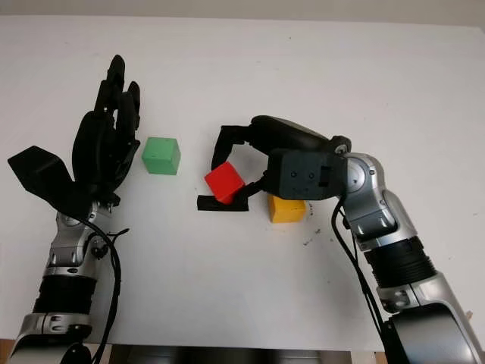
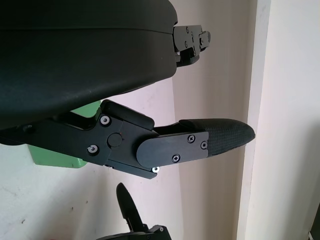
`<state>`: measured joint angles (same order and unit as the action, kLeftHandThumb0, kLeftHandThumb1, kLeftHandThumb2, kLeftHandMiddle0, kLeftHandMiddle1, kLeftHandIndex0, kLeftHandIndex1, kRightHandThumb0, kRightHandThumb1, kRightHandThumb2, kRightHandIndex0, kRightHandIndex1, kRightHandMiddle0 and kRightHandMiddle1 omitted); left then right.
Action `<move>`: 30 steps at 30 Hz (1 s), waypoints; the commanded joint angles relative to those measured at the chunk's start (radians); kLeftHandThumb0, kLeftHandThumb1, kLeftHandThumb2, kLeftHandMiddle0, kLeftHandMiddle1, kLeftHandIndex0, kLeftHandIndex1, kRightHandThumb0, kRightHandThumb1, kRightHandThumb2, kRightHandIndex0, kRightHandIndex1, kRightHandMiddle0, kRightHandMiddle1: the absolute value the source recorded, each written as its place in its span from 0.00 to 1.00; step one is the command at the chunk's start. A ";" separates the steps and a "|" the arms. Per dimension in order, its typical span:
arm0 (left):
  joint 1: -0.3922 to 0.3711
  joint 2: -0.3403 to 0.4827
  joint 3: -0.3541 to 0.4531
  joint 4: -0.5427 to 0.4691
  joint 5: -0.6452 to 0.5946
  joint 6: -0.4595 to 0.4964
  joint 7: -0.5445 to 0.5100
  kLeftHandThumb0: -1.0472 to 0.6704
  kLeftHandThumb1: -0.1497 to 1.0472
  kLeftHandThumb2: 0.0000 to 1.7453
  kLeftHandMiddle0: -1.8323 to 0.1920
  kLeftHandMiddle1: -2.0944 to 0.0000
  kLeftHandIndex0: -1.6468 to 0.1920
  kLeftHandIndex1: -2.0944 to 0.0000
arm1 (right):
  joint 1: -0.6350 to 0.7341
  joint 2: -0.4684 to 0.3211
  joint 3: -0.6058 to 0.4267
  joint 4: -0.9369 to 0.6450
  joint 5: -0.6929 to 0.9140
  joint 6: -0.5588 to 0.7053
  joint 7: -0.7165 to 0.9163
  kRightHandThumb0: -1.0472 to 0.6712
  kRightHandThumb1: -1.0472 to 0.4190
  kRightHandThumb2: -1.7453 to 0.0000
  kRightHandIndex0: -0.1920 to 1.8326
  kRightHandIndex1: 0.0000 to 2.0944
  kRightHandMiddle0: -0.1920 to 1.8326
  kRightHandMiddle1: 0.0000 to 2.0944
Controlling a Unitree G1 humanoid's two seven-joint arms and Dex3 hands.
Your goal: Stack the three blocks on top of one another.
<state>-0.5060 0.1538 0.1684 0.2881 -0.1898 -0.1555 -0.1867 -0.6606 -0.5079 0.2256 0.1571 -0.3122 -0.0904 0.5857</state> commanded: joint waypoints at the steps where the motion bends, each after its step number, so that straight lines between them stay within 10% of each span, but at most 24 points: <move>1: 0.004 0.001 -0.003 -0.014 0.004 -0.004 0.003 0.17 1.00 0.31 0.96 0.98 0.95 0.98 | 0.002 -0.011 -0.008 -0.001 0.000 -0.018 -0.009 0.37 0.15 0.97 0.25 0.01 0.23 0.59; 30: 0.003 0.002 -0.001 -0.006 0.009 -0.013 0.003 0.17 1.00 0.31 0.96 0.97 0.95 0.97 | 0.005 -0.002 -0.012 0.005 0.074 -0.015 0.034 0.39 0.12 0.97 0.26 0.02 0.31 0.72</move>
<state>-0.5061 0.1533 0.1678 0.2887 -0.1834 -0.1642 -0.1858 -0.6605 -0.5075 0.2140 0.1616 -0.2395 -0.0937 0.6203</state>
